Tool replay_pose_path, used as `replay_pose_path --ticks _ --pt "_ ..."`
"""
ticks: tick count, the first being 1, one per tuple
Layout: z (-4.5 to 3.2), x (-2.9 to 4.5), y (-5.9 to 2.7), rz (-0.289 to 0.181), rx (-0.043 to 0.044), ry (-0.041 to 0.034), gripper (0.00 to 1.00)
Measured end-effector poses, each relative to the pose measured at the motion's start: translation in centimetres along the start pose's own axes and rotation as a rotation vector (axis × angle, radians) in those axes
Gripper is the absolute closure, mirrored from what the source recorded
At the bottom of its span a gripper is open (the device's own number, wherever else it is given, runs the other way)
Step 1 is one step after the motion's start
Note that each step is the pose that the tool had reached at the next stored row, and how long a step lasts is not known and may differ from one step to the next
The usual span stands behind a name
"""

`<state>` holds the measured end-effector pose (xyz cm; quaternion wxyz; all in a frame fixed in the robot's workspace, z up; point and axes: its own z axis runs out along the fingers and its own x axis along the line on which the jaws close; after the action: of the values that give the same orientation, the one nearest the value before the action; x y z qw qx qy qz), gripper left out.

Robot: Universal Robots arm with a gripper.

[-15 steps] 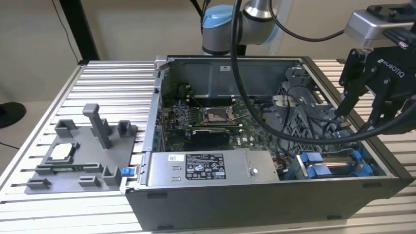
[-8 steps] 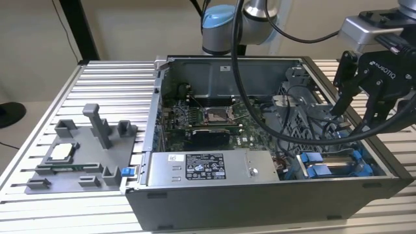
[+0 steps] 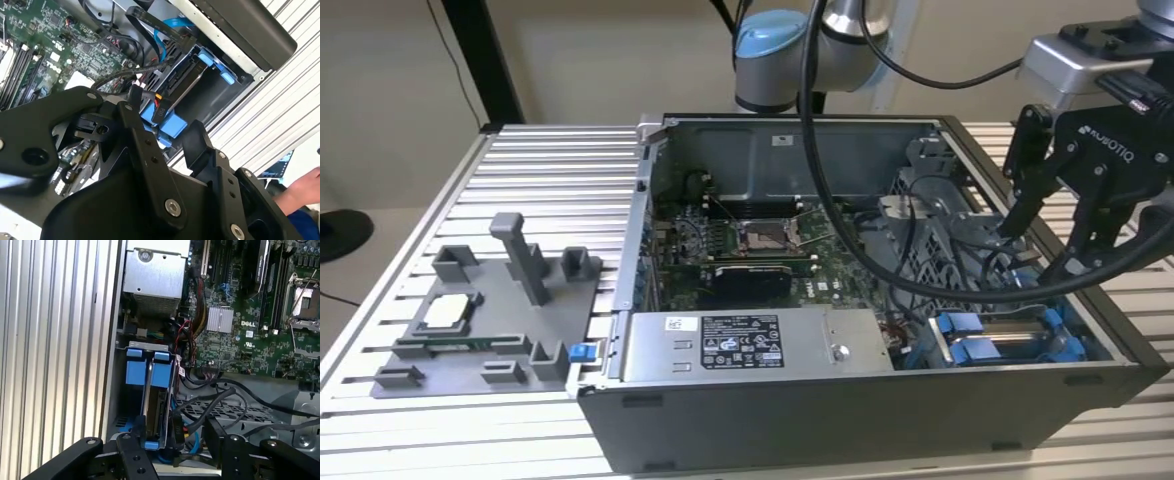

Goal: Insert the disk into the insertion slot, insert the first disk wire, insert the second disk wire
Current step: 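Insert the first disk wire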

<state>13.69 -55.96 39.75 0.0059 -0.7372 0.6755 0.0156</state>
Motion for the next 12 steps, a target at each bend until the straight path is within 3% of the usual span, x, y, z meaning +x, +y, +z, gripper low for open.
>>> replay_pose_path --ticks 12 --pt "0.01 0.00 -0.01 -0.012 -0.0003 -0.0007 0.00"
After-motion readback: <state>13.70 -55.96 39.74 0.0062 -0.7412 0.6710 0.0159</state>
